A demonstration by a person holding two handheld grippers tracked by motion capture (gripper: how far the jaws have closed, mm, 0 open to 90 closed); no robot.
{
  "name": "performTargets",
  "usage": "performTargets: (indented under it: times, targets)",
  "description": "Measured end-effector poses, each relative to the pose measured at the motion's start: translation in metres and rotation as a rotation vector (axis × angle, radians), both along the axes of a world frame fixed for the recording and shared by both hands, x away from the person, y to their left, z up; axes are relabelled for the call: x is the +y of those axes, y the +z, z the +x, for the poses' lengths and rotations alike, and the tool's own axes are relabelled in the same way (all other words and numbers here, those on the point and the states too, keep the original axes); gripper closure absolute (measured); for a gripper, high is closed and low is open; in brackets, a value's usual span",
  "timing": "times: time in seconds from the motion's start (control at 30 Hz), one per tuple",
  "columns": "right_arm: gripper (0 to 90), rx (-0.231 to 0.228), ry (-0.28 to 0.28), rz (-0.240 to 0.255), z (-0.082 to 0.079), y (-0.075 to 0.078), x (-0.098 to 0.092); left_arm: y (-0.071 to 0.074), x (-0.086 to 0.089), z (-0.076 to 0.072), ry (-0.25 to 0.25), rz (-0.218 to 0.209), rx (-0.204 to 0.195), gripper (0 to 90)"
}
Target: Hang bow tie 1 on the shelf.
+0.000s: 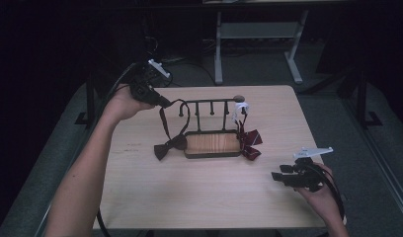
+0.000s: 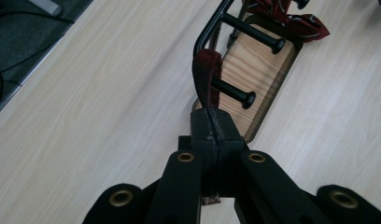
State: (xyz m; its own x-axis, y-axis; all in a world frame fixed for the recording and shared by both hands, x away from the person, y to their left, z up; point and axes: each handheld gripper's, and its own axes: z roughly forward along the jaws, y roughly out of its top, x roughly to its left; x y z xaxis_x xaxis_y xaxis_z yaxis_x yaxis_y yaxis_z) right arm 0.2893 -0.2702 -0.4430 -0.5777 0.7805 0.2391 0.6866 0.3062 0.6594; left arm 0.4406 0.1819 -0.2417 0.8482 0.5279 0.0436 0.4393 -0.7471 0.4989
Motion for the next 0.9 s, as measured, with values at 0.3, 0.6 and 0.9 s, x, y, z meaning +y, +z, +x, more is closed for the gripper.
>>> performTargets:
  times: [0.3, 0.6, 0.9]
  targets:
    - [47.6, -0.002, -0.001, 0.001, 0.000, 0.000, 0.000, -0.004, 0.000, 0.006, 0.027, 0.016, 0.016, 89.5]
    - [47.6, -0.001, 0.001, 0.002, 0.000, 0.000, 0.000, -0.008, -0.001, 0.009, 0.032, 0.049, 0.030, 89.3]
    - [47.6, 0.001, -0.001, 0.002, 0.000, 0.000, 0.000, -0.009, 0.002, 0.010, 0.055, 0.054, 0.026, 83.3]
